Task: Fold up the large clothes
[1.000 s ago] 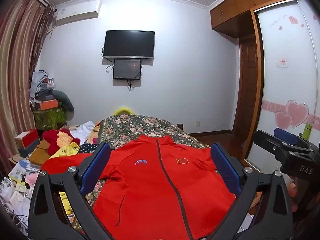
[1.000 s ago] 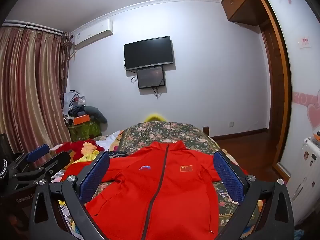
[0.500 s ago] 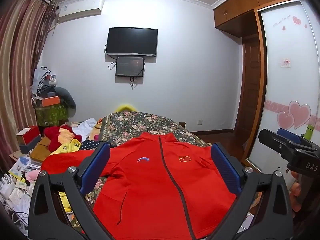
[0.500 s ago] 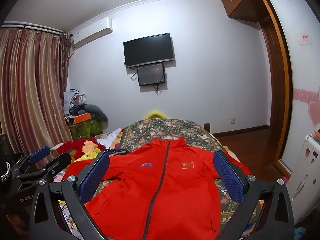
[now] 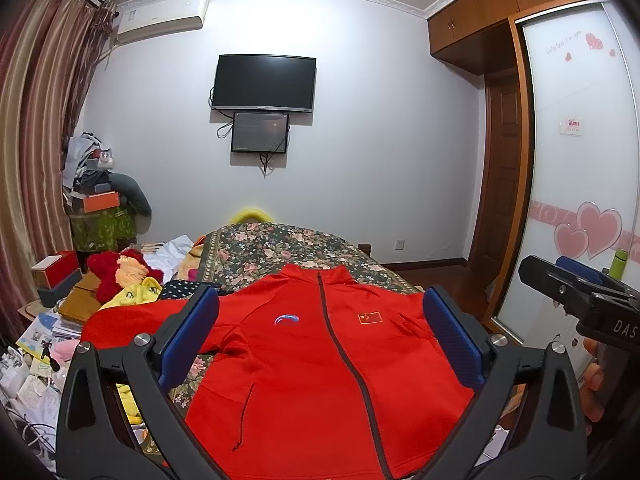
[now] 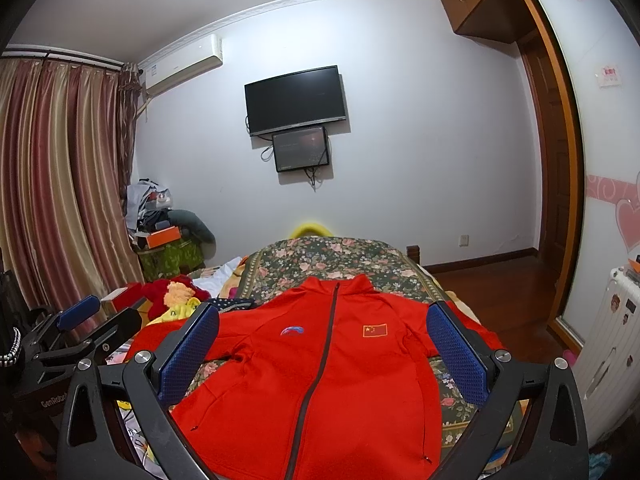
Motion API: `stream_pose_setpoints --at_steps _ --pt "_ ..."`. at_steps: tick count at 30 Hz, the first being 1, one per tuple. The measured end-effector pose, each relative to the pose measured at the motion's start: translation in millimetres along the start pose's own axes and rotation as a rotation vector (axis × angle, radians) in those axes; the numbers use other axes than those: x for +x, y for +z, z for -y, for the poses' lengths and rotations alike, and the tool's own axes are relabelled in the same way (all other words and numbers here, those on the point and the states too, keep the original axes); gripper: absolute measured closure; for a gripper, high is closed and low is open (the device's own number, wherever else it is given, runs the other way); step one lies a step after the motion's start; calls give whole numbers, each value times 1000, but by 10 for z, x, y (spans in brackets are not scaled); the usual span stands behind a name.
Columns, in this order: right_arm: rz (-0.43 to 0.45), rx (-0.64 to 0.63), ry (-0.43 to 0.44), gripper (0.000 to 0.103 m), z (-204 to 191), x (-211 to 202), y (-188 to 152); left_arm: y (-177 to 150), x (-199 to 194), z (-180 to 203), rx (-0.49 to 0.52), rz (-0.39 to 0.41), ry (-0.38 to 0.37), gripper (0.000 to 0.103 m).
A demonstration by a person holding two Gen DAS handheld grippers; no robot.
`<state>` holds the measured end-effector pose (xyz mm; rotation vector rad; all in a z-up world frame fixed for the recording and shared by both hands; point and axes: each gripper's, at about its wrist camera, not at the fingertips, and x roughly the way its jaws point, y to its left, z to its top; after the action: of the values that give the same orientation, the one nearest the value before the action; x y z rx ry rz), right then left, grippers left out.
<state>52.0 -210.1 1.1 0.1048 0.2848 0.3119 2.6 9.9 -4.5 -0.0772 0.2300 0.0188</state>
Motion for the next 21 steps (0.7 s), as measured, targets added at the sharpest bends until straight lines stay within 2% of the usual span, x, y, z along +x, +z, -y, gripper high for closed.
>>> stream_pose_setpoints --at_steps 21 --pt "-5 -2 2 0 9 6 8 2 26 -4 4 1 3 0"
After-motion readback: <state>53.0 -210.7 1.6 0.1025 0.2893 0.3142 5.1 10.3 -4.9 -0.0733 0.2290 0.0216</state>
